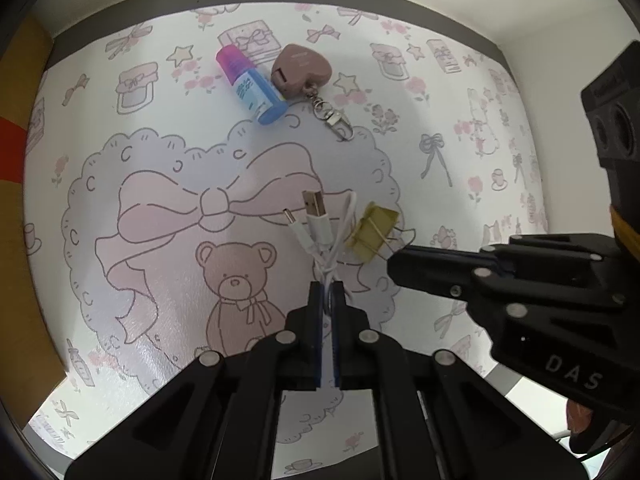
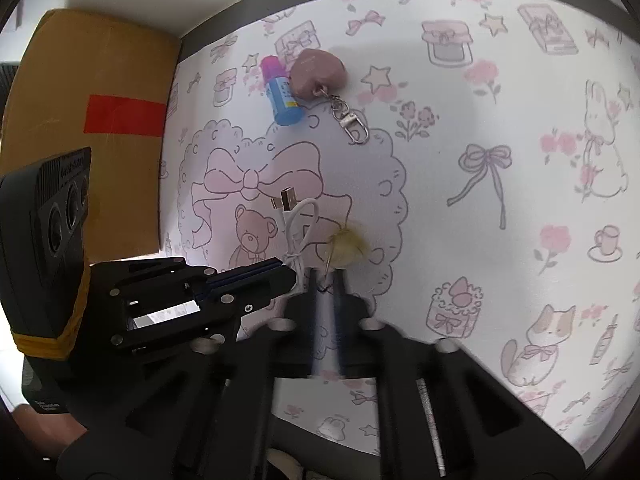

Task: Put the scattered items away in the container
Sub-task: 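Grasp the white cable with the left tool while the right tool grasps the yellow binder clip, then lift and carry the white cable and yellow clip over the box with both tools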

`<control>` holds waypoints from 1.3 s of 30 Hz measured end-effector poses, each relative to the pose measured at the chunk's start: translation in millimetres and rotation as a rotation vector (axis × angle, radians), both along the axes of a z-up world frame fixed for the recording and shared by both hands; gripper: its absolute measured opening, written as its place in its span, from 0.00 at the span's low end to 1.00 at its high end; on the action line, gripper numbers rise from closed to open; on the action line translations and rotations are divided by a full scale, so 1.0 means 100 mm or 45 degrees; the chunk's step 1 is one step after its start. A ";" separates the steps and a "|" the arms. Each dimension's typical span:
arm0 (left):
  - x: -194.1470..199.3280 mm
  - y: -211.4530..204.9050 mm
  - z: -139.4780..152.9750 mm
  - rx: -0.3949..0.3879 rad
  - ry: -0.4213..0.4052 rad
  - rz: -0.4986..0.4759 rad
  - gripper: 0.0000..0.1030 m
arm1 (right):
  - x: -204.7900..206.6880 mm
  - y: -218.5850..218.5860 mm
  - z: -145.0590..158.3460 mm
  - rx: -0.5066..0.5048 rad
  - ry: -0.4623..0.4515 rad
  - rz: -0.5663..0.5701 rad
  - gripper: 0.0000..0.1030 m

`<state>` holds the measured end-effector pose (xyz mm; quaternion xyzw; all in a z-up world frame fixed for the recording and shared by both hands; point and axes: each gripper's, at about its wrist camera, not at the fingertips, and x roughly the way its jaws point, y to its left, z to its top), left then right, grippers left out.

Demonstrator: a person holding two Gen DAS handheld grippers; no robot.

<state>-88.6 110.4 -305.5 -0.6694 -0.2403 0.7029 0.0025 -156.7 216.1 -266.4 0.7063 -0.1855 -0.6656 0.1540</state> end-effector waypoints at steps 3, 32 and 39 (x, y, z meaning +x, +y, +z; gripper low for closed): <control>0.01 0.02 0.05 -0.004 0.011 -0.004 0.03 | 0.01 0.00 0.06 0.018 0.016 0.012 0.02; 0.23 -0.08 0.21 -0.056 0.042 0.020 0.03 | 0.22 0.08 0.22 0.101 0.069 -0.014 0.05; 0.21 -0.11 0.15 -0.053 0.011 0.021 0.03 | 0.13 0.04 0.09 0.159 0.063 -0.006 0.33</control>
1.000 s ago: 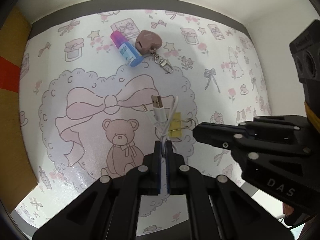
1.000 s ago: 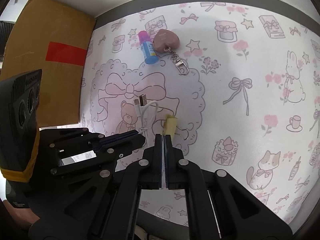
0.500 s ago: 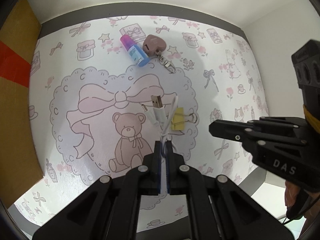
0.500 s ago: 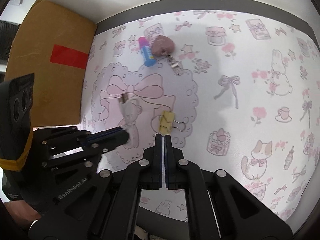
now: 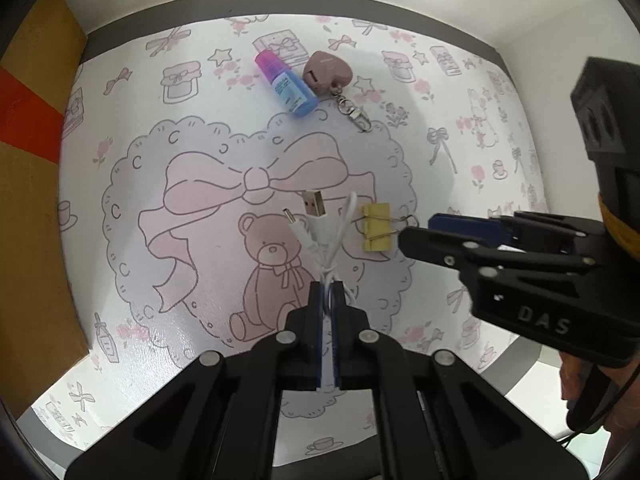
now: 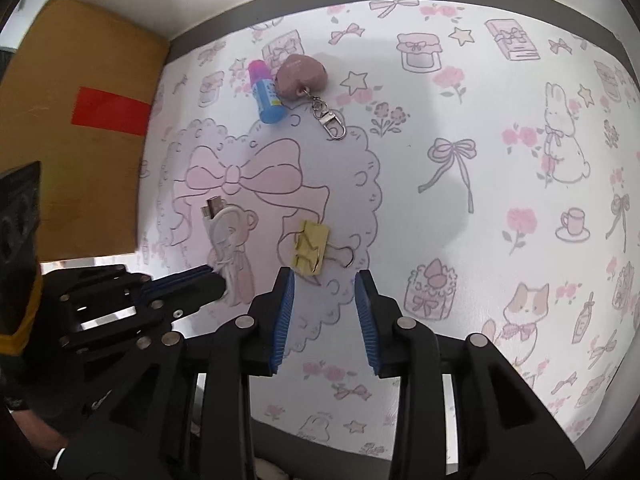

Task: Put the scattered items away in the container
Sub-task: 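Lift and carry the white cable and yellow clip over the box with both tools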

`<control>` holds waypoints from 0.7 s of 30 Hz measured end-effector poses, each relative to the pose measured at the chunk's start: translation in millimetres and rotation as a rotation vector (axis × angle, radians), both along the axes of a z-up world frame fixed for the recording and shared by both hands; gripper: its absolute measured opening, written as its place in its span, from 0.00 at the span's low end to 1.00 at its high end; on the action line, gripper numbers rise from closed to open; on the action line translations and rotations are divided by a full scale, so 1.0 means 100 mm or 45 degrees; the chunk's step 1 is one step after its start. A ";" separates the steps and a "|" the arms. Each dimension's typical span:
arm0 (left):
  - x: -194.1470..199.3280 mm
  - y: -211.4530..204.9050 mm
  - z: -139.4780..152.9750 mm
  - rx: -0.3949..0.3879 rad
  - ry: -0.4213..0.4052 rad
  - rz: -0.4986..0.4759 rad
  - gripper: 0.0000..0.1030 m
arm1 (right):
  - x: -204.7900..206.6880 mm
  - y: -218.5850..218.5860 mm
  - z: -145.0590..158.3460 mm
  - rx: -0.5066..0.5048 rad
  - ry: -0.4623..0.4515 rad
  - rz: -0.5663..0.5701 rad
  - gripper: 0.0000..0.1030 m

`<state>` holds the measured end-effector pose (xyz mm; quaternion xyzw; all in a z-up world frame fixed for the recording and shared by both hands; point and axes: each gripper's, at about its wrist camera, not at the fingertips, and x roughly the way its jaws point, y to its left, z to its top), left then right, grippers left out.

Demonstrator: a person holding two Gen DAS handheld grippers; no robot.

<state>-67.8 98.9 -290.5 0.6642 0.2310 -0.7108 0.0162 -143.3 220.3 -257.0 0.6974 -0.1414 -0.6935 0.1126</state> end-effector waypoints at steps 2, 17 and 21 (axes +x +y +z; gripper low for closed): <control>-0.01 -0.01 -0.01 0.003 -0.005 0.002 0.03 | -0.04 -0.03 -0.05 0.012 0.000 0.009 0.33; -0.03 -0.12 0.10 0.017 0.029 0.019 0.03 | -0.11 -0.22 -0.01 0.003 0.011 0.088 0.01; -0.02 -0.11 0.19 0.011 0.056 0.020 0.03 | -0.10 -0.24 0.10 0.049 0.053 0.106 0.01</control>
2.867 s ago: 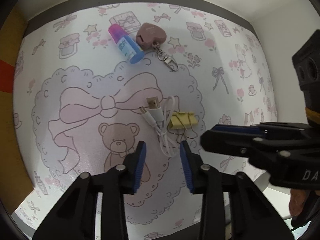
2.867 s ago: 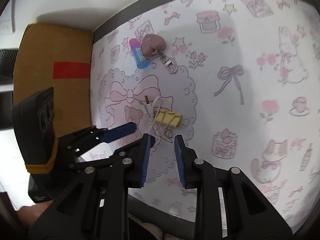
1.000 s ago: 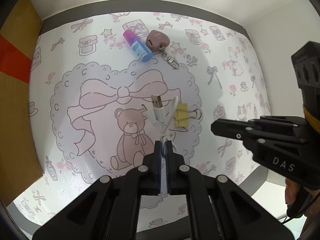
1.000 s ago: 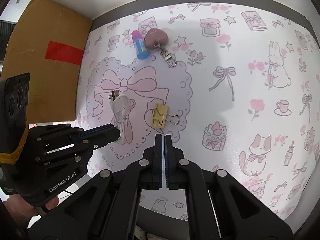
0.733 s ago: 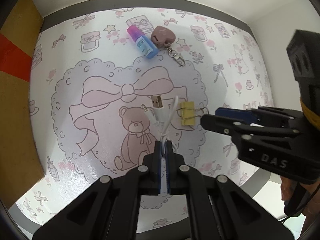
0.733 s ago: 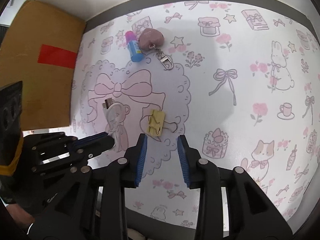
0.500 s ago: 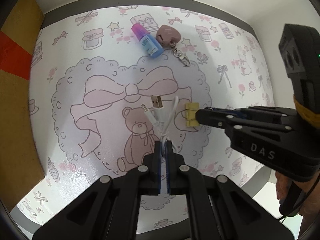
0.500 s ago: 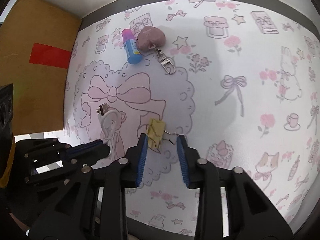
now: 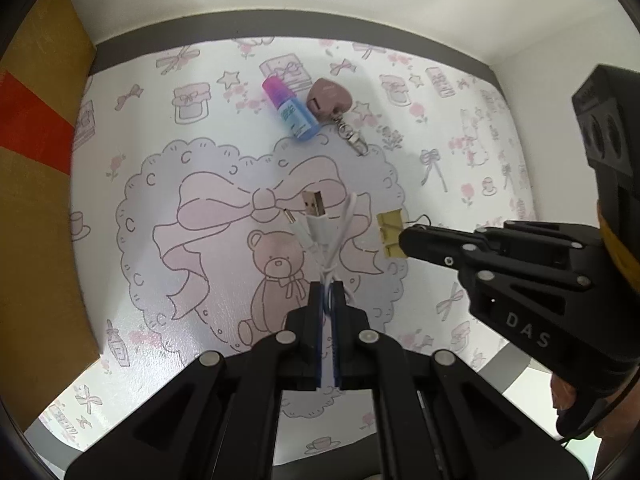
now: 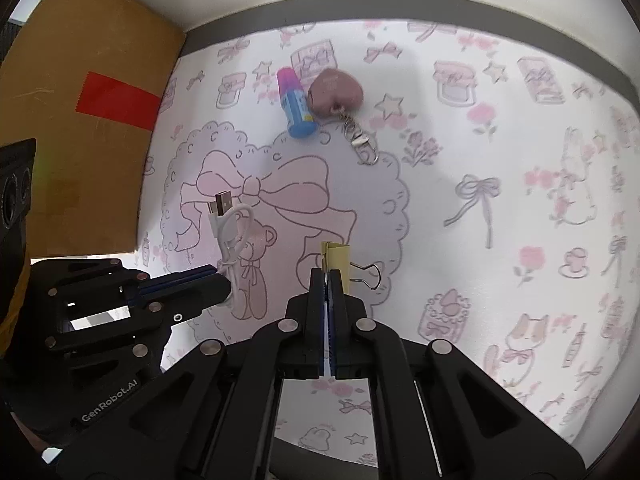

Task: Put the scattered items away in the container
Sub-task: 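Lift and carry the white cable and yellow clip over the box with both tools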

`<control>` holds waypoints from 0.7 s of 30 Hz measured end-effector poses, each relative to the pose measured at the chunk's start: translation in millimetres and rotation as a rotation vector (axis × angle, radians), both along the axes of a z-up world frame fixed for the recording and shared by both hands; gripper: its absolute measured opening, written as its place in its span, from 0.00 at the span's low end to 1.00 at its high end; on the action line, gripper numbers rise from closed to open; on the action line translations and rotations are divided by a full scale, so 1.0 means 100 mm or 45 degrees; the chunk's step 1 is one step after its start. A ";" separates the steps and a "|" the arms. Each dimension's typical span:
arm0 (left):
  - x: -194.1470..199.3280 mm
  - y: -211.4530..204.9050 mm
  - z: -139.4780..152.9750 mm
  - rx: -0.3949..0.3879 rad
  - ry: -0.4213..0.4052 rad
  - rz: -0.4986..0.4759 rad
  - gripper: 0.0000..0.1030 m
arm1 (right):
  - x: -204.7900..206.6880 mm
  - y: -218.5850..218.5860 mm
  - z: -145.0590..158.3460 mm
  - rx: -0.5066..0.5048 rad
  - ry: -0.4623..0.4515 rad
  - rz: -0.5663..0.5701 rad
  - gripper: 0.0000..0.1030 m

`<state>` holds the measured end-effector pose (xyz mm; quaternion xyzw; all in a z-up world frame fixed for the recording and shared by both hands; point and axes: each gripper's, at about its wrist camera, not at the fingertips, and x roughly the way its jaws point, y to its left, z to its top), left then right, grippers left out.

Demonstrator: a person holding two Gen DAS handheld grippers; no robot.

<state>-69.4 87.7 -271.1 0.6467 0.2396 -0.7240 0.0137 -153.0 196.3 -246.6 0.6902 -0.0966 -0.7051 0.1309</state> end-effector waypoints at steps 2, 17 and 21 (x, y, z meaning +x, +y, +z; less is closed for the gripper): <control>0.01 0.00 0.05 -0.013 0.012 0.004 0.03 | 0.02 0.01 0.08 0.002 0.027 -0.007 0.01; 0.15 0.06 0.55 -0.059 0.153 -0.012 0.03 | 0.26 -0.04 0.67 0.097 0.203 -0.007 0.01; 0.19 0.05 0.68 -0.075 0.189 -0.024 0.03 | 0.32 -0.12 0.80 0.109 0.240 -0.002 0.01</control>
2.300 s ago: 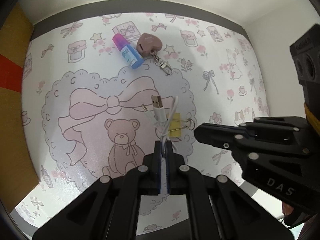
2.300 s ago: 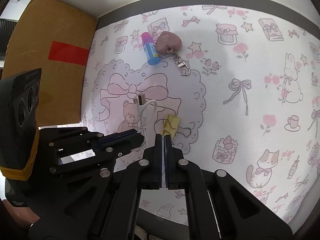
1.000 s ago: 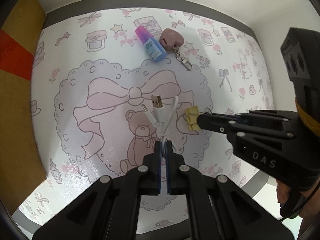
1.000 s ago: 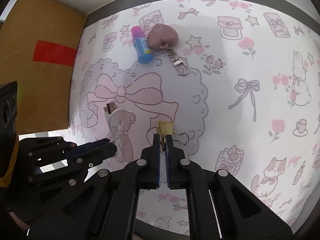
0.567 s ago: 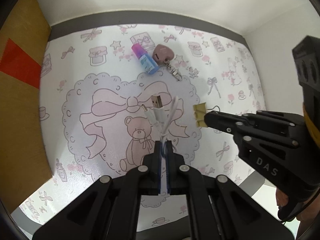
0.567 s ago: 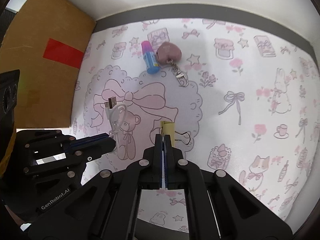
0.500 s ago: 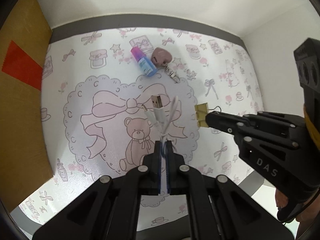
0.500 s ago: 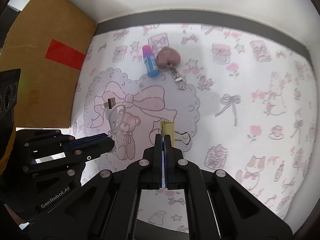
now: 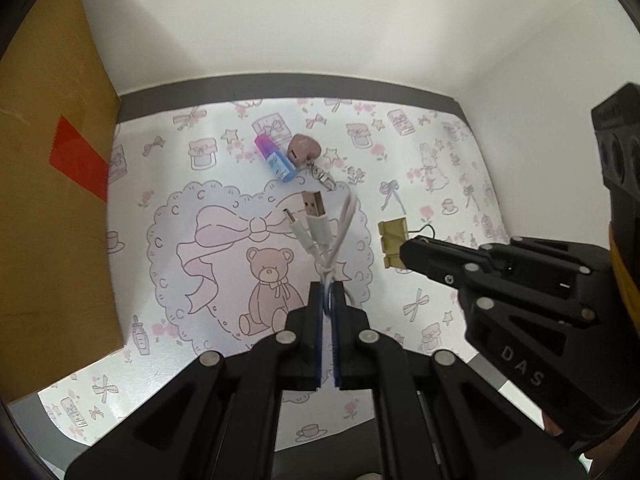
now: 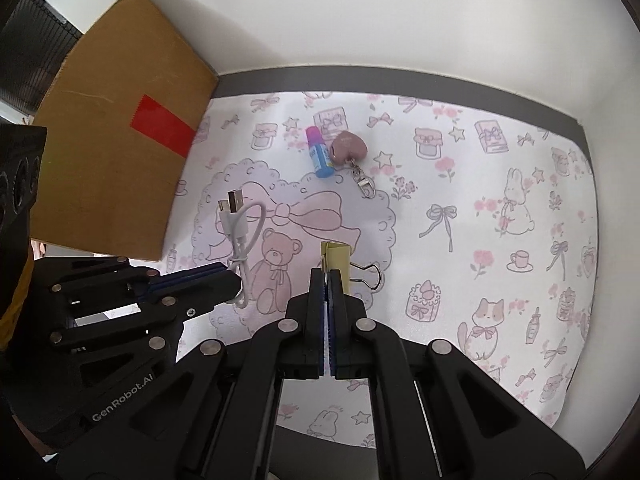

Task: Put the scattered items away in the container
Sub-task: 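Lift and carry the white cable and yellow clip over the box with both tools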

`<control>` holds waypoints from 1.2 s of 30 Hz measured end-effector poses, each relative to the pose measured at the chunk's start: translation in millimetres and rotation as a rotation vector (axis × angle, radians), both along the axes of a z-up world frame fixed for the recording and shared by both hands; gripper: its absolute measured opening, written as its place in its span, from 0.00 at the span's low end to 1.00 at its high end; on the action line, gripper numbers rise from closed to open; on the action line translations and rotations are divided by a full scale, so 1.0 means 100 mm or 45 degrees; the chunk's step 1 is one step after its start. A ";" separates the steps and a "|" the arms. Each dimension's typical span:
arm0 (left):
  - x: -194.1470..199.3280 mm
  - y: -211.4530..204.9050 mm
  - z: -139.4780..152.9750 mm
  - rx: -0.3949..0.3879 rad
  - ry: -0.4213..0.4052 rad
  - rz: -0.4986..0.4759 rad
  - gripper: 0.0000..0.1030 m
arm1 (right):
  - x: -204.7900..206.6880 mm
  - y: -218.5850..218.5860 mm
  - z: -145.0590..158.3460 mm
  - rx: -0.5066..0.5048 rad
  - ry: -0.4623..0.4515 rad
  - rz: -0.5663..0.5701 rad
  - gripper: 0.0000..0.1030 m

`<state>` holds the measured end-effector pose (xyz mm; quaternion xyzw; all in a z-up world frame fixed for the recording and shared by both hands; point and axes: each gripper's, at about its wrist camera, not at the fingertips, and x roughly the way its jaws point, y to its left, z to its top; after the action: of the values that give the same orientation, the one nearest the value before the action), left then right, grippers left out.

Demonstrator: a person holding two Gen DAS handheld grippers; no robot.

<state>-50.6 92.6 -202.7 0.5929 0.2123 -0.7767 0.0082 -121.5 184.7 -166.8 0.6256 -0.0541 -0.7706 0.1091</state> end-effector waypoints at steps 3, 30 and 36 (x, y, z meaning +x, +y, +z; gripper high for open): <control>0.02 0.00 0.08 -0.022 0.017 0.009 0.03 | 0.03 -0.04 0.10 0.003 0.026 0.001 0.01; 0.20 -0.34 0.90 -0.152 0.193 0.128 0.03 | 0.07 -0.44 1.00 0.092 0.237 0.046 0.01; 0.24 -0.43 1.05 -0.174 0.228 0.157 0.03 | -0.01 -0.59 1.18 0.107 0.281 0.087 0.01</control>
<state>-26.1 49.3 -97.5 0.5051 0.1948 -0.8372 0.0774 -122.2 126.0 -48.6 0.5424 0.0119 -0.8323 0.1142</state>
